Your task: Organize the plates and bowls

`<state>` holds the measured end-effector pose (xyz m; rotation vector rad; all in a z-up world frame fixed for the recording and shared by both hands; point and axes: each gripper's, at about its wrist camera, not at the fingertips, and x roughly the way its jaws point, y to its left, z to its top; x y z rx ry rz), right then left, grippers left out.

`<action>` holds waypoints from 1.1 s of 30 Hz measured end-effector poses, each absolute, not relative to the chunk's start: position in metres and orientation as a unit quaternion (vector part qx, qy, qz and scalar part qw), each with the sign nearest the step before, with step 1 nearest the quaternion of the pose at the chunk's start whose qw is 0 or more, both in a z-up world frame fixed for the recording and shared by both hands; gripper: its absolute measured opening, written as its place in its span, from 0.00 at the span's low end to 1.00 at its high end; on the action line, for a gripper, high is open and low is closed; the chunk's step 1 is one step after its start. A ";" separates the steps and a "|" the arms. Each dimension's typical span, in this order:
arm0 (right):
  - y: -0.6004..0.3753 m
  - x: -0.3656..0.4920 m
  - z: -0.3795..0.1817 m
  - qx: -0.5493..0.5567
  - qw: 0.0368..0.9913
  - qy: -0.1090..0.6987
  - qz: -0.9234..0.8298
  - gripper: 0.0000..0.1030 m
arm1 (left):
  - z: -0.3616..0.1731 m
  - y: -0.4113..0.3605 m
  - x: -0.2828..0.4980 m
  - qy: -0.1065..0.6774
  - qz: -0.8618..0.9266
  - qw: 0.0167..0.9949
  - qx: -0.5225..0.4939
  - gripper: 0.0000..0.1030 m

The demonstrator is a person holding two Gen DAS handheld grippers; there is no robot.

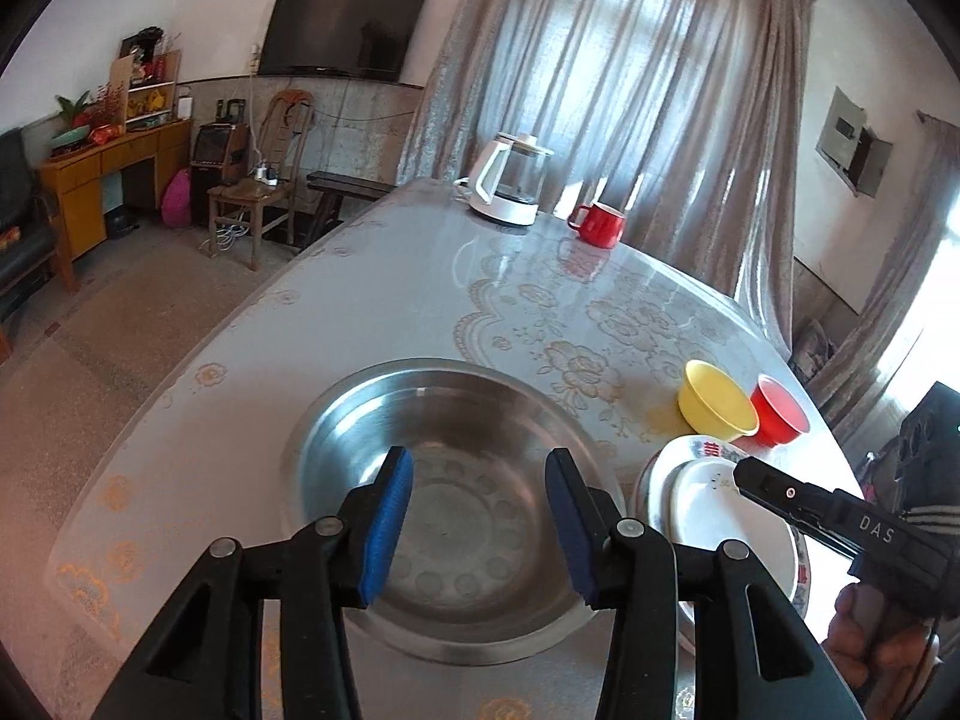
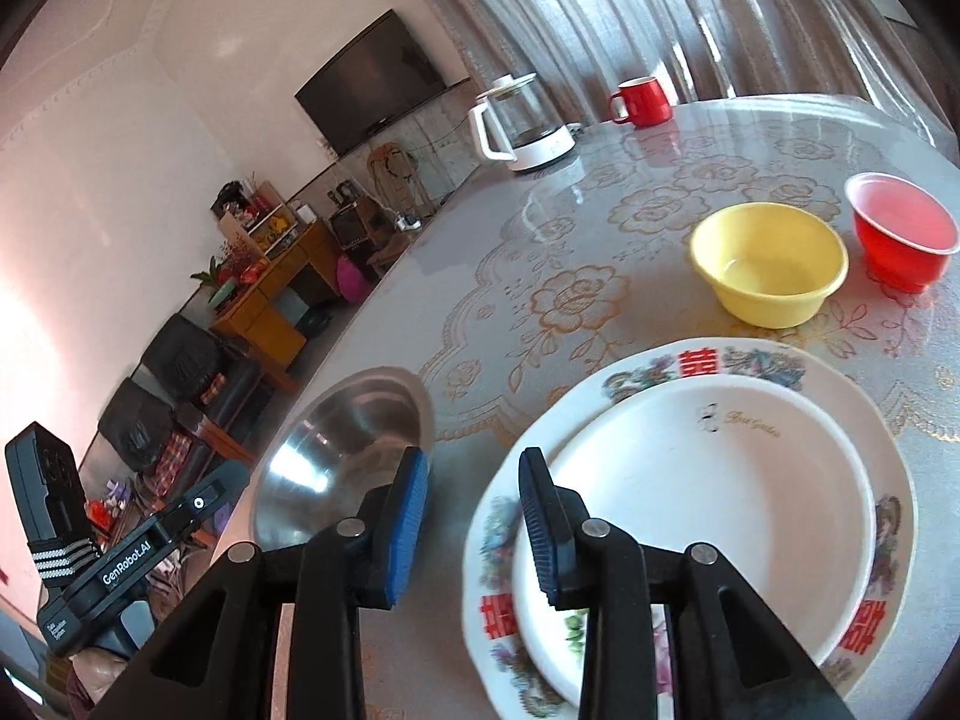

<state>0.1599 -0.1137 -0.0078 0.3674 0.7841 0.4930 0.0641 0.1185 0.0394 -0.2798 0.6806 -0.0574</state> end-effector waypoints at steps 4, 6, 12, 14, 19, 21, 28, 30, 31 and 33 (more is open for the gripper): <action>-0.153 0.170 -0.007 0.209 0.883 0.370 0.198 0.32 | 0.046 0.088 0.087 0.347 -0.076 0.926 -0.128 0.45; -0.170 0.176 -0.007 0.222 0.885 0.367 0.180 0.35 | 0.049 0.072 0.099 0.355 -0.096 0.921 -0.124 0.45; -0.214 0.203 -0.011 0.260 0.883 0.368 0.131 0.39 | 0.049 0.034 0.138 0.371 -0.136 0.910 -0.127 0.67; -0.224 0.213 -0.013 0.272 0.881 0.368 0.124 0.39 | 0.046 0.025 0.157 0.386 -0.146 0.900 -0.143 0.67; -0.245 0.237 -0.020 0.293 0.875 0.373 0.099 0.39 | 0.036 0.005 0.199 0.421 -0.170 0.873 -0.181 0.57; -0.251 0.246 -0.023 0.298 0.874 0.372 0.093 0.39 | 0.031 -0.005 0.215 0.435 -0.170 0.865 -0.186 0.50; -0.259 0.275 -0.034 0.292 0.874 0.381 0.075 0.39 | 0.016 -0.038 0.258 0.458 -0.182 0.849 -0.190 0.47; -0.259 0.281 -0.037 0.286 0.874 0.386 0.071 0.37 | 0.009 -0.049 0.269 0.469 -0.184 0.844 -0.185 0.45; -0.259 0.284 -0.039 0.284 0.873 0.391 0.071 0.37 | 0.006 -0.053 0.275 0.475 -0.185 0.841 -0.183 0.42; -0.260 0.287 -0.044 0.280 0.871 0.398 0.070 0.34 | -0.002 -0.061 0.284 0.486 -0.185 0.835 -0.182 0.40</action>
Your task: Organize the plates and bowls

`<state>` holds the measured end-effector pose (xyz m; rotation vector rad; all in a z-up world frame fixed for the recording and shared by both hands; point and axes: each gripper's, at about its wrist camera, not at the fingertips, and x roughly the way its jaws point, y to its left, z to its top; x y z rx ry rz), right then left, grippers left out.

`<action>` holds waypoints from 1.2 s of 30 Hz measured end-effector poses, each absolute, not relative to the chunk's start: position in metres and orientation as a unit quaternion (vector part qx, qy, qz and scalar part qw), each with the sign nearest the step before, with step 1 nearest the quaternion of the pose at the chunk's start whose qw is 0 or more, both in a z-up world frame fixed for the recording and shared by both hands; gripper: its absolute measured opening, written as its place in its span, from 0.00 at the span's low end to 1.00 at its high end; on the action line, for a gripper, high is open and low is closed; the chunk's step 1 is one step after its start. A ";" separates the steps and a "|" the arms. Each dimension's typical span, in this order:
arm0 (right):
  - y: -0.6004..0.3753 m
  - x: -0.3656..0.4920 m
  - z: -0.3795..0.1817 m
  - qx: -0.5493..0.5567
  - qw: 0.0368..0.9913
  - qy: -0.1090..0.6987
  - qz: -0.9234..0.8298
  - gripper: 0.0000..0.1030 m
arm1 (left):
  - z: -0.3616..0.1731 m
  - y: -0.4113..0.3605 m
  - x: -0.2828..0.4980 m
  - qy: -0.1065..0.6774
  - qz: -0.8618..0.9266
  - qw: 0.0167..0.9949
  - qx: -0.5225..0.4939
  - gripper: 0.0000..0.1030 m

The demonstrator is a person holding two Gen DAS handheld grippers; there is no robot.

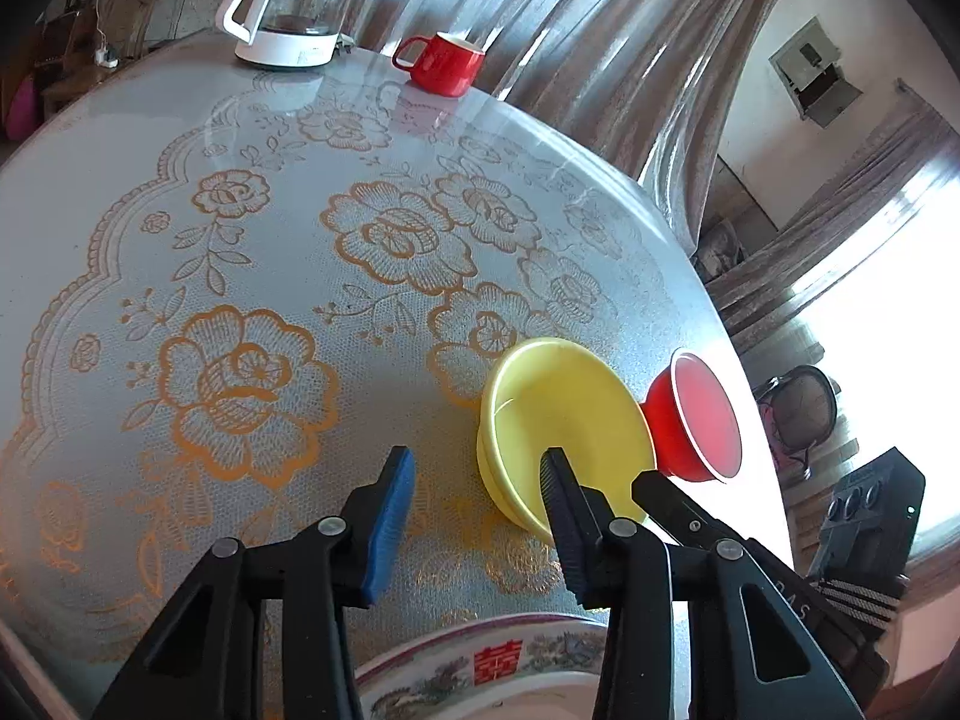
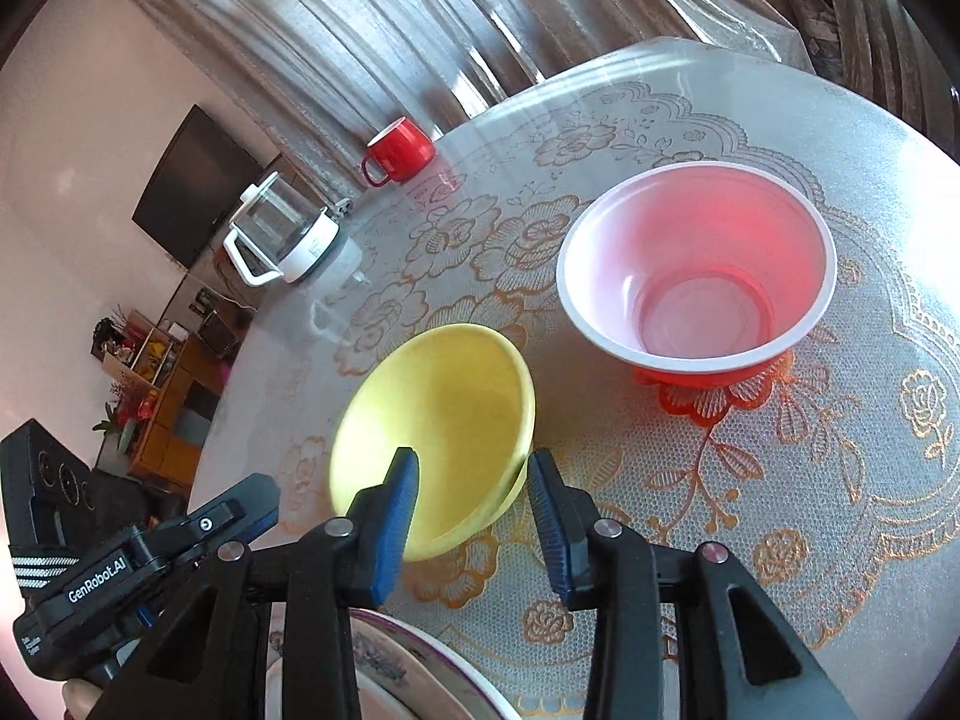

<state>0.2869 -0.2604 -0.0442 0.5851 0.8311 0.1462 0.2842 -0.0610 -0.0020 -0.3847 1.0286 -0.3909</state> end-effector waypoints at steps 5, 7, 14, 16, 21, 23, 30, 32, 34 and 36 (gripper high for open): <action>-0.263 0.295 -0.051 0.285 0.862 0.414 0.068 0.28 | -0.016 -0.076 0.296 0.506 -0.206 0.817 -0.184 0.19; -0.262 0.298 -0.053 0.284 0.859 0.421 0.072 0.23 | -0.016 -0.079 0.295 0.501 -0.205 0.822 -0.174 0.18; -0.257 0.291 -0.046 0.261 0.869 0.414 0.072 0.17 | -0.005 -0.077 0.282 0.484 -0.210 0.834 -0.159 0.16; -0.254 0.289 -0.044 0.254 0.871 0.414 0.075 0.17 | -0.002 -0.073 0.276 0.481 -0.209 0.836 -0.159 0.16; -0.249 0.279 -0.037 0.257 0.872 0.408 0.084 0.17 | 0.010 -0.061 0.255 0.468 -0.212 0.843 -0.162 0.17; -0.246 0.274 -0.034 0.257 0.873 0.405 0.088 0.17 | 0.015 -0.056 0.247 0.461 -0.211 0.846 -0.163 0.17; -0.227 0.255 -0.024 0.251 0.876 0.398 0.110 0.17 | 0.033 -0.033 0.217 0.438 -0.197 0.862 -0.160 0.16; -0.221 0.250 -0.021 0.247 0.877 0.395 0.118 0.17 | 0.037 -0.023 0.206 0.430 -0.194 0.867 -0.161 0.16; -0.213 0.245 -0.017 0.243 0.878 0.393 0.127 0.17 | 0.042 -0.015 0.194 0.420 -0.189 0.873 -0.160 0.17; -0.205 0.240 -0.014 0.241 0.878 0.390 0.138 0.17 | 0.046 -0.007 0.185 0.413 -0.184 0.877 -0.162 0.17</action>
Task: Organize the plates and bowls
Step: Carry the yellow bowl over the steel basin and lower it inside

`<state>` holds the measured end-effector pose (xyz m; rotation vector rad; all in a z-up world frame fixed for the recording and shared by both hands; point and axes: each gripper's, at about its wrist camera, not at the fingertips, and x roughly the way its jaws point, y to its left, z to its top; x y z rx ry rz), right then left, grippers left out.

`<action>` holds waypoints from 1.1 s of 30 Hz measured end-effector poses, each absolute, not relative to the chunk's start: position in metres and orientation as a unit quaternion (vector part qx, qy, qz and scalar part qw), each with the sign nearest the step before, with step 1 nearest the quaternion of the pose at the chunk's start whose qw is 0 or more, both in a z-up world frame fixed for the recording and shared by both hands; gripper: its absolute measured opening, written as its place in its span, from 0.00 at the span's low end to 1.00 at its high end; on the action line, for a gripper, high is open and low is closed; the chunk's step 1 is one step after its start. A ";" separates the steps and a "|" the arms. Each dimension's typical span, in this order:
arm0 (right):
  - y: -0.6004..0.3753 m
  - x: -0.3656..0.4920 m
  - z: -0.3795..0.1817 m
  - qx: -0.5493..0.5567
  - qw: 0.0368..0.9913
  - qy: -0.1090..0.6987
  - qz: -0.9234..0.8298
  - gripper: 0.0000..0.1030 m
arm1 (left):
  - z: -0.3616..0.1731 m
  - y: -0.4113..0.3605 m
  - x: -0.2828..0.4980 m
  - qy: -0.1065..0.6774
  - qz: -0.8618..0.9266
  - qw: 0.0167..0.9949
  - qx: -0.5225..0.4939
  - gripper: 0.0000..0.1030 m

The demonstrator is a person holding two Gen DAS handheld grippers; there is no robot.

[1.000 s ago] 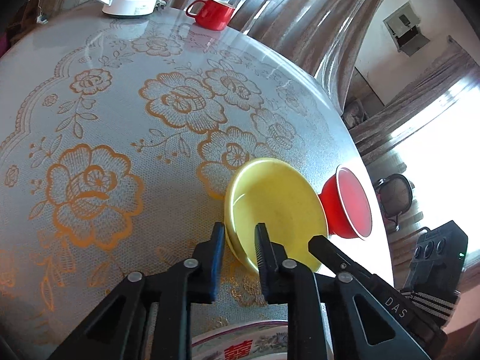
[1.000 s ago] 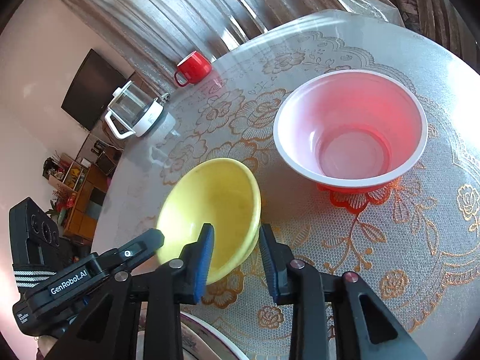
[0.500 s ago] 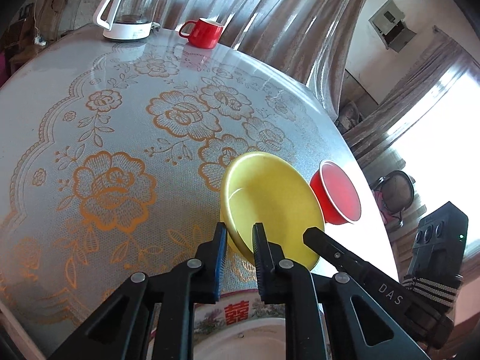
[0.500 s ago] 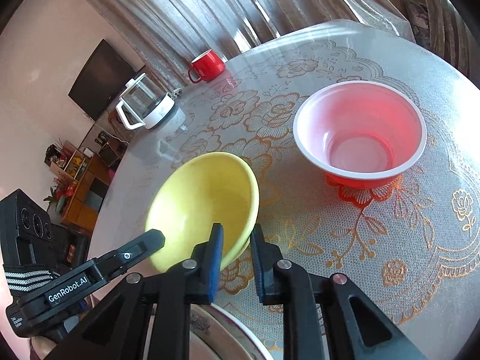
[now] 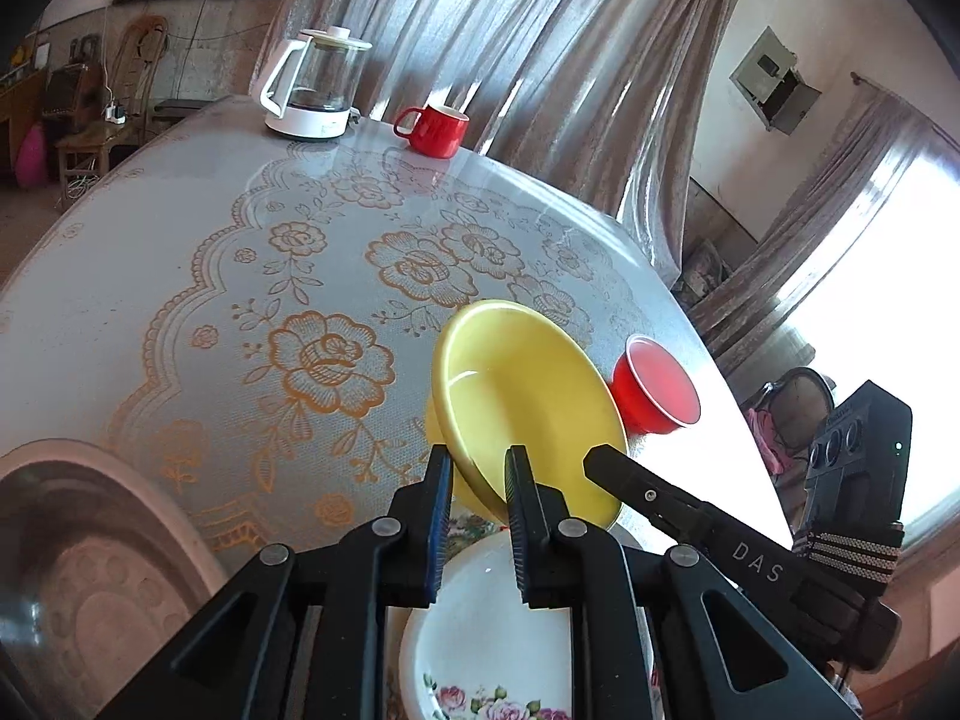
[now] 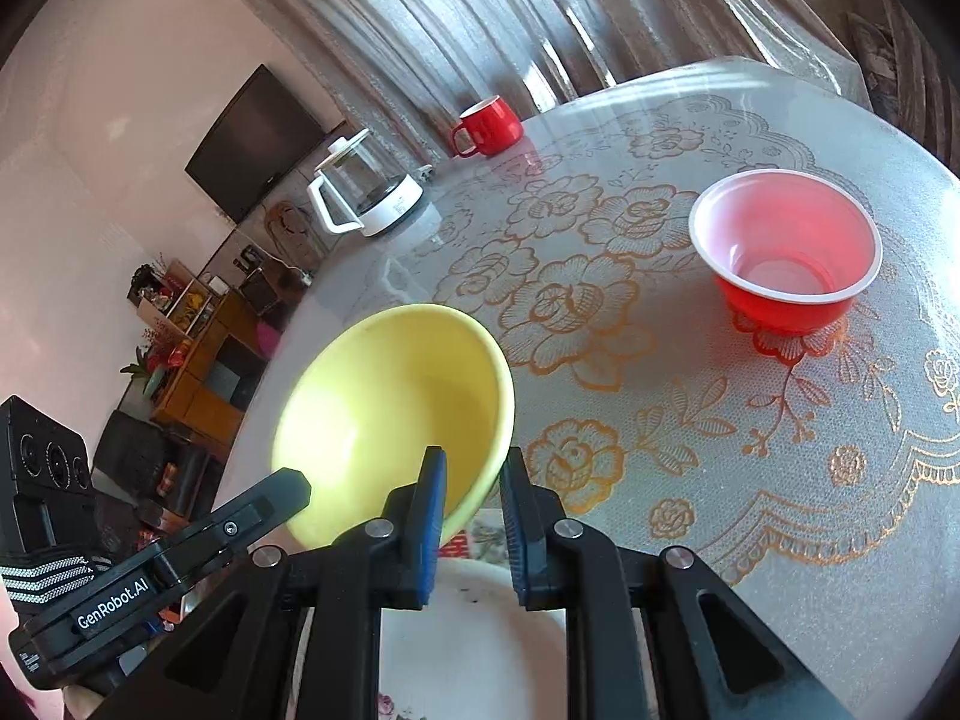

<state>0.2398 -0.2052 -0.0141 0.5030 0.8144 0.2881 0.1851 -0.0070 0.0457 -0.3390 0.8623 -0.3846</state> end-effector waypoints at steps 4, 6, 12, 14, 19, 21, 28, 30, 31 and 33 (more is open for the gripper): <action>-0.187 0.230 -0.010 0.236 0.876 0.389 0.158 0.17 | 0.049 0.014 0.167 0.403 -0.176 0.881 -0.175 0.17; -0.176 0.227 -0.009 0.231 0.876 0.390 0.167 0.17 | 0.050 0.025 0.159 0.399 -0.167 0.883 -0.181 0.17; -0.141 0.214 -0.007 0.218 0.871 0.394 0.198 0.17 | 0.048 0.060 0.134 0.392 -0.146 0.885 -0.206 0.17; -0.128 0.211 -0.007 0.210 0.869 0.396 0.209 0.17 | 0.046 0.072 0.125 0.390 -0.138 0.885 -0.213 0.17; -0.099 0.202 -0.005 0.191 0.865 0.399 0.236 0.17 | 0.043 0.098 0.103 0.385 -0.122 0.886 -0.227 0.17; -0.088 0.200 -0.005 0.187 0.862 0.402 0.247 0.17 | 0.041 0.108 0.095 0.384 -0.115 0.886 -0.232 0.17; -0.052 0.193 -0.012 0.164 0.852 0.415 0.276 0.17 | 0.029 0.138 0.076 0.384 -0.088 0.884 -0.253 0.17; -0.042 0.192 -0.015 0.157 0.848 0.420 0.283 0.17 | 0.024 0.146 0.069 0.387 -0.081 0.881 -0.261 0.17; -0.037 0.191 -0.017 0.155 0.846 0.423 0.286 0.17 | 0.021 0.149 0.067 0.388 -0.077 0.879 -0.264 0.17; -0.029 0.190 -0.021 0.149 0.842 0.428 0.291 0.17 | 0.016 0.155 0.065 0.392 -0.070 0.877 -0.268 0.17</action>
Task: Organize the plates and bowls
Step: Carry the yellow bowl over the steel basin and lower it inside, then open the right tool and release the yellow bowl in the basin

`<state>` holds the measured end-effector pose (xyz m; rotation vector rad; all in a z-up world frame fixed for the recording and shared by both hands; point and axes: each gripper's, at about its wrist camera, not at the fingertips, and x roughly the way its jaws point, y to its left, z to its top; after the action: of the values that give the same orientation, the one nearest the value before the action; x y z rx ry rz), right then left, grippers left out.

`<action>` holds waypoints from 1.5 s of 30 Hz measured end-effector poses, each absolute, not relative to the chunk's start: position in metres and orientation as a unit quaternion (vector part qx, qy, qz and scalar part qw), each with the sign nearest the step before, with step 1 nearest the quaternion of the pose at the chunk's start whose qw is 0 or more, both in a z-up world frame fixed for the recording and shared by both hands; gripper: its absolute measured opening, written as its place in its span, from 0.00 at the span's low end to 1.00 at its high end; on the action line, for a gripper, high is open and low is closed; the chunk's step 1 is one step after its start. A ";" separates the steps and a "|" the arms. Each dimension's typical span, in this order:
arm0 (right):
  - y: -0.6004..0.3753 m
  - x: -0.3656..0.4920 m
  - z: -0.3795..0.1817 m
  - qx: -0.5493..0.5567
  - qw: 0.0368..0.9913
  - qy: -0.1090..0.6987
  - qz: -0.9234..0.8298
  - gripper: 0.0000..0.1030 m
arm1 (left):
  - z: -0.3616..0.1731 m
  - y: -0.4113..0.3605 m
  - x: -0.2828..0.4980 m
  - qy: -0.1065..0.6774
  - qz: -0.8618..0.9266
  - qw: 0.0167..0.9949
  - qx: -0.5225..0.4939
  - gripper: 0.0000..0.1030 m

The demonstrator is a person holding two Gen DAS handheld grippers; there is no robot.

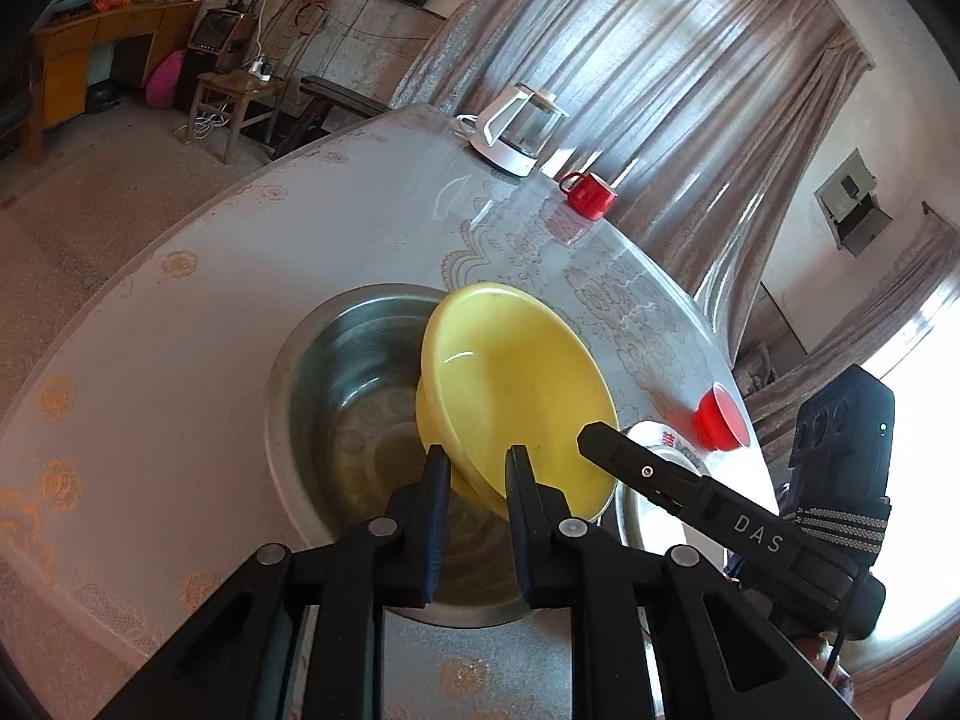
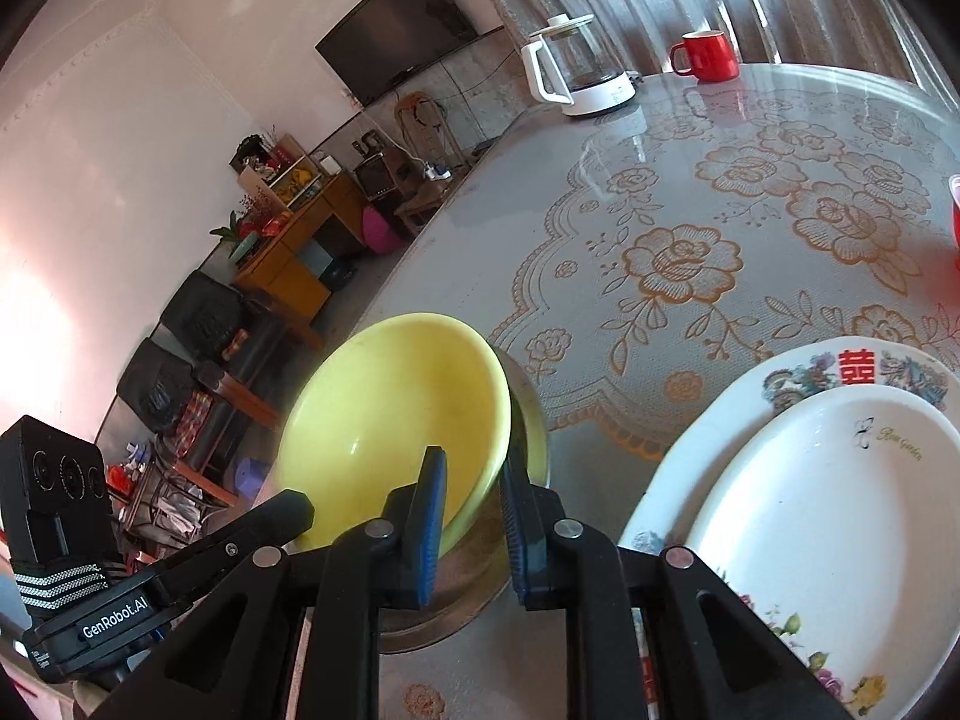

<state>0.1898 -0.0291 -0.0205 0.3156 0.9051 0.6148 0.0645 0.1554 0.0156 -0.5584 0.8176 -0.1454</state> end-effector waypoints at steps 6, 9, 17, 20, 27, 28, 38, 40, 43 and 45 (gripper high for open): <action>-0.009 0.189 -0.030 0.132 0.836 0.442 0.298 0.17 | 0.007 0.167 0.062 0.397 -0.056 0.874 -0.273 0.17; -0.006 0.191 -0.035 0.130 0.833 0.449 0.296 0.17 | 0.006 0.168 0.062 0.399 -0.053 0.875 -0.268 0.17; -0.001 0.190 -0.036 0.122 0.833 0.453 0.294 0.17 | 0.000 0.170 0.064 0.403 -0.048 0.874 -0.267 0.17; 0.000 0.191 -0.035 0.122 0.833 0.454 0.293 0.17 | 0.000 0.170 0.064 0.403 -0.049 0.874 -0.267 0.18; -0.001 0.188 -0.035 0.125 0.833 0.452 0.294 0.18 | 0.000 0.169 0.064 0.403 -0.048 0.874 -0.265 0.19; -0.001 0.188 -0.035 0.126 0.833 0.452 0.294 0.18 | 0.000 0.169 0.063 0.403 -0.048 0.874 -0.266 0.20; -0.001 0.187 -0.034 0.124 0.834 0.451 0.293 0.18 | 0.001 0.167 0.061 0.403 -0.042 0.877 -0.258 0.25; 0.000 0.186 -0.034 0.123 0.834 0.451 0.292 0.18 | 0.001 0.167 0.061 0.403 -0.041 0.877 -0.258 0.25; -0.001 0.186 -0.035 0.123 0.835 0.451 0.292 0.18 | 0.002 0.168 0.061 0.403 -0.040 0.877 -0.260 0.28; -0.001 0.186 -0.034 0.124 0.835 0.450 0.291 0.21 | 0.002 0.168 0.060 0.402 -0.040 0.877 -0.261 0.29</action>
<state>0.1857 -0.0010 -0.0339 0.2620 0.9535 0.6172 0.0605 0.1685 0.0018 -0.5448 0.8390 -0.0839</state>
